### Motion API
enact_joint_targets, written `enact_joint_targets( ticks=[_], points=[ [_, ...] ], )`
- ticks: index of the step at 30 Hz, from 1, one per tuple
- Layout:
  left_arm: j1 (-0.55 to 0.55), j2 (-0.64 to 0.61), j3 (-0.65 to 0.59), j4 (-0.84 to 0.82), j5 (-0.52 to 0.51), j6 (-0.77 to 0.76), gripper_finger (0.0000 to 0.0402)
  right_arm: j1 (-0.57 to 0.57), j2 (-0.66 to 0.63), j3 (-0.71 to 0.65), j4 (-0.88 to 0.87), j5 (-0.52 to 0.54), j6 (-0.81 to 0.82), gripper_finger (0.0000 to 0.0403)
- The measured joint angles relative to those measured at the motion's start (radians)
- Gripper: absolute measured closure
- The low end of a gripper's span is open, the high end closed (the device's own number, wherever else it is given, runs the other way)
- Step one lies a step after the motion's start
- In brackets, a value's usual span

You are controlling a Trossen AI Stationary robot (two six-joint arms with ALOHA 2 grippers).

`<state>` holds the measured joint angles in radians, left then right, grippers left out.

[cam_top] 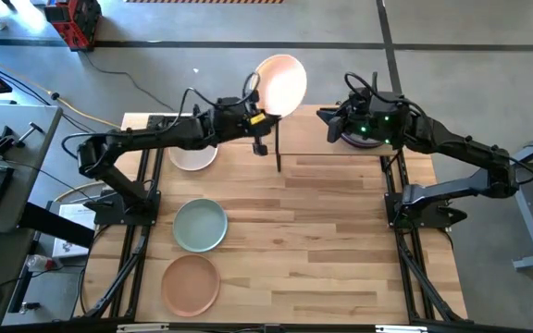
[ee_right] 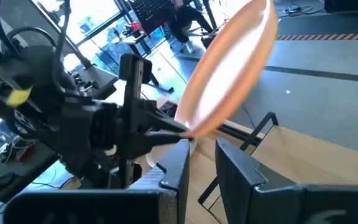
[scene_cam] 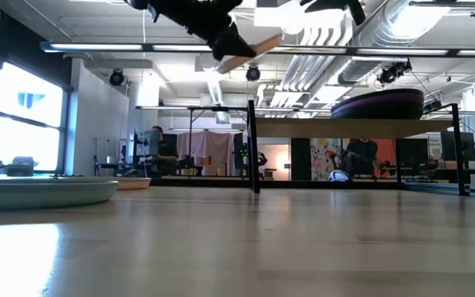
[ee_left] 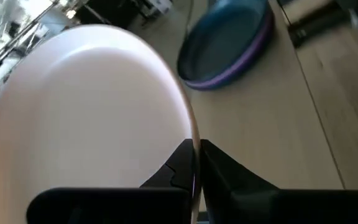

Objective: Place and stack plates onto a shelf
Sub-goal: Put the light brown plate on the shelf

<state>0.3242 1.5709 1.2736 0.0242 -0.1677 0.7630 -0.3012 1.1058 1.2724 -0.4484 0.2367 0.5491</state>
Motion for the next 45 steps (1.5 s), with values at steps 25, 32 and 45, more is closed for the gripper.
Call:
enact_joint_targets(
  ticks=[25, 32, 45],
  points=[
    [-0.091, 0.067, 0.001, -0.114, -0.101, 0.271, 0.0394, 0.0, 0.033, 0.001, -0.057, 0.146, 0.151, 0.0334],
    [-0.134, 0.067, 0.001, -0.181, -0.175, 0.271, 0.0394, 0.0, 0.084, 0.001, -0.09, 0.143, 0.169, 0.0334],
    [-0.176, 0.067, 0.001, -0.191, -0.199, 0.278, 0.0394, -0.009, 0.112, 0.0, -0.166, 0.193, 0.261, 0.0334]
  ],
)
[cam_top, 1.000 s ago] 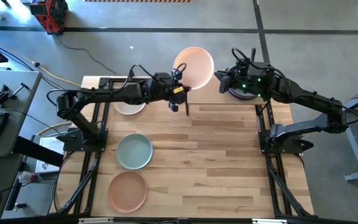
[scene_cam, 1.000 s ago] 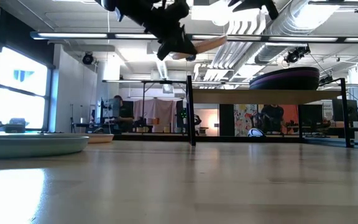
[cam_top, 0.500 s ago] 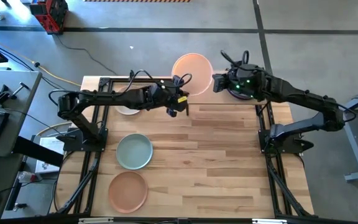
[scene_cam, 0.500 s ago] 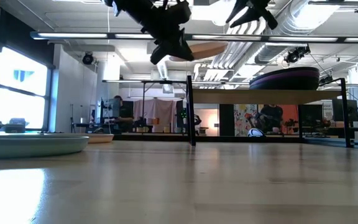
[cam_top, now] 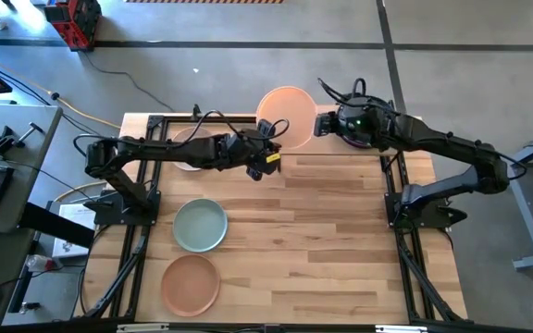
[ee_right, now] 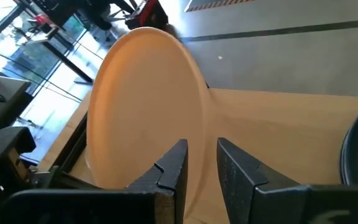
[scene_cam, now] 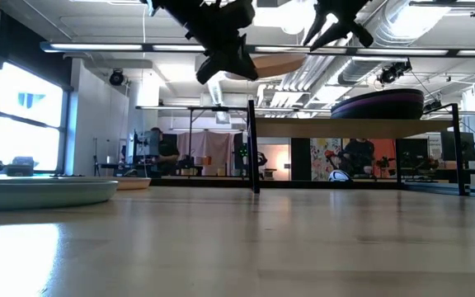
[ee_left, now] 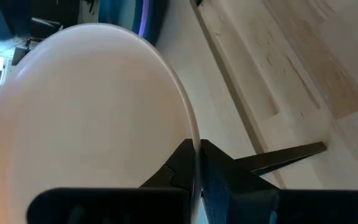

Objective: Place and stack plates onto a shelf
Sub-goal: Put the light brown plate on the shelf

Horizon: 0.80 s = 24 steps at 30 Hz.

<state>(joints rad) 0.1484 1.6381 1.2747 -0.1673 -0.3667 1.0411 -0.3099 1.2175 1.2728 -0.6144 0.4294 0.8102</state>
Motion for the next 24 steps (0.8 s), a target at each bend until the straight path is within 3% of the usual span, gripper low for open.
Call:
enact_joint_targets(
  ticks=[15, 21, 24],
  points=[
    [-0.017, 0.0, 0.0, 0.009, -0.013, 0.036, 0.0394, 0.0, 0.046, 0.0, -0.049, -0.019, 0.001, 0.0337],
    [-0.019, 0.0, 0.0, 0.007, -0.017, 0.036, 0.0394, 0.0, 0.048, 0.0, -0.055, -0.02, -0.003, 0.0388],
    [-0.019, 0.0, 0.0, 0.01, -0.017, 0.035, 0.0394, 0.0, 0.048, 0.0, -0.054, -0.022, 0.002, 0.0395]
  ],
)
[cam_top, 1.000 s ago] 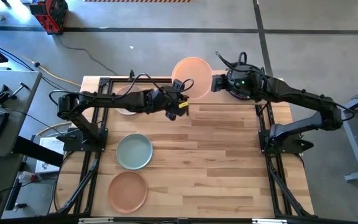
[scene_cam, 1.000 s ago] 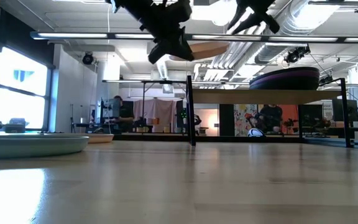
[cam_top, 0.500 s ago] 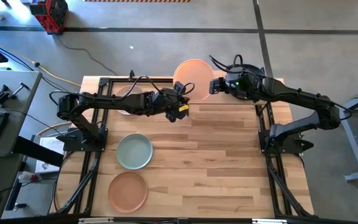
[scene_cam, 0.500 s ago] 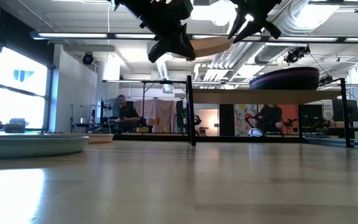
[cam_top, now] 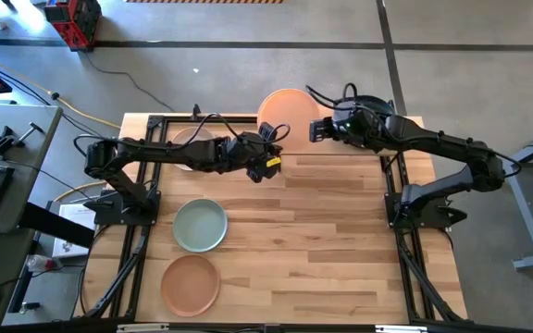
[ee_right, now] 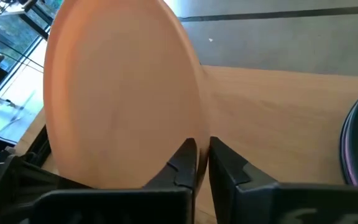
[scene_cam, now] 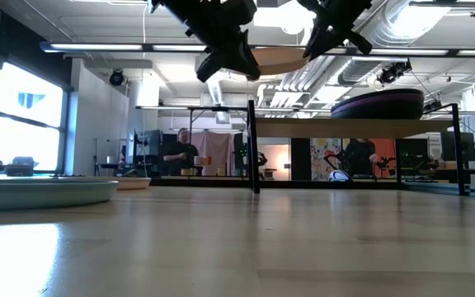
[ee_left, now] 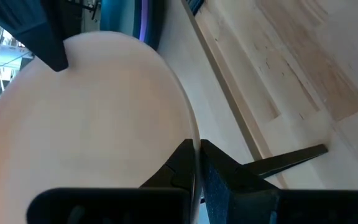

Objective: Place and stack plates onto a shelf
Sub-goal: Put the light brown plate on the shelf

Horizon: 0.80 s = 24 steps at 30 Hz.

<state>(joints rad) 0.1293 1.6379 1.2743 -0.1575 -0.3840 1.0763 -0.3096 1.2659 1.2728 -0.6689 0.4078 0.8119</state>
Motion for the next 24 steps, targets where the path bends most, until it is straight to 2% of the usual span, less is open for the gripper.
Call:
enact_joint_targets(
  ticks=[10, 19, 24],
  points=[
    [0.0, 0.0, 0.0, -0.001, 0.003, -0.106, 0.0382, 0.0, 0.0, 0.0, 0.0, 0.008, 0.02, 0.0401],
    [0.001, 0.0, 0.0, -0.003, 0.058, -0.235, 0.033, 0.0, 0.0, 0.0, -0.004, 0.012, 0.043, 0.0403],
    [0.0, 0.0, 0.0, -0.002, 0.025, -0.384, 0.0297, -0.001, 0.0, 0.0, -0.006, 0.036, 0.044, 0.0403]
  ],
)
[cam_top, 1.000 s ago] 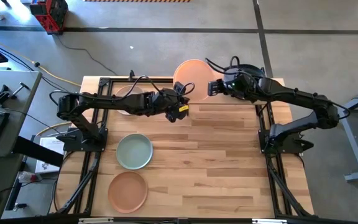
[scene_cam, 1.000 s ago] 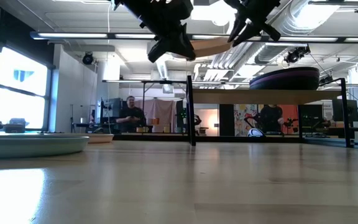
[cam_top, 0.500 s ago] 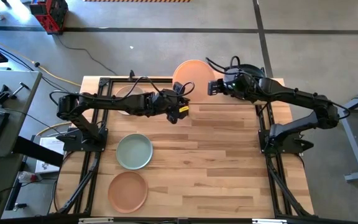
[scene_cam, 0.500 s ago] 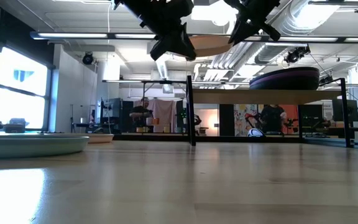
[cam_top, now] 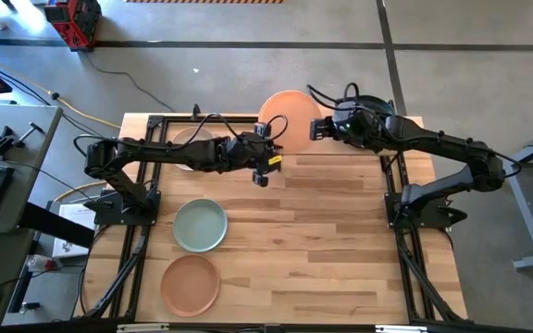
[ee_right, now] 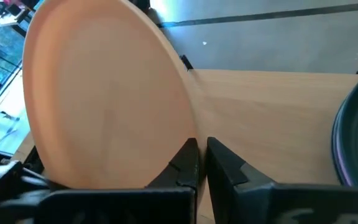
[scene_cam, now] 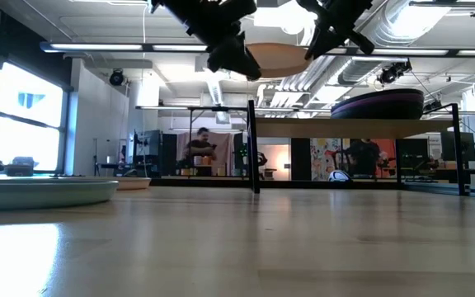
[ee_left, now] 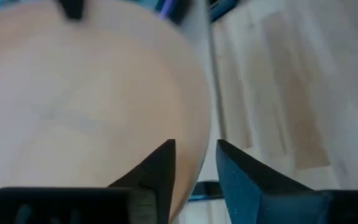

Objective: Place and stack plates onto a shelf
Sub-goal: Put the light brown plate on the shelf

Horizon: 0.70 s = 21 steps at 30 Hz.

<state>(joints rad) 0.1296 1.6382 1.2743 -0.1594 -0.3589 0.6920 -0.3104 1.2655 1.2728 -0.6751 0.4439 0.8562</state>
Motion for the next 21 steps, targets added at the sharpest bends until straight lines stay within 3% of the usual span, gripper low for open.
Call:
enact_joint_targets(
  ticks=[5, 13, 21],
  points=[
    [-0.002, -0.02, 0.0, 0.002, -0.124, -0.09, 0.0281, -0.033, -0.001, 0.0, -0.054, 0.002, 0.001, 0.0403],
    [-0.002, -0.061, 0.0, 0.003, -0.134, -0.134, 0.0279, -0.123, -0.001, 0.0, -0.078, -0.043, -0.031, 0.0403],
    [-0.022, -0.069, 0.0, -0.027, -0.178, -0.21, 0.0279, -0.278, -0.001, 0.0, -0.078, -0.194, -0.122, 0.0403]
  ],
)
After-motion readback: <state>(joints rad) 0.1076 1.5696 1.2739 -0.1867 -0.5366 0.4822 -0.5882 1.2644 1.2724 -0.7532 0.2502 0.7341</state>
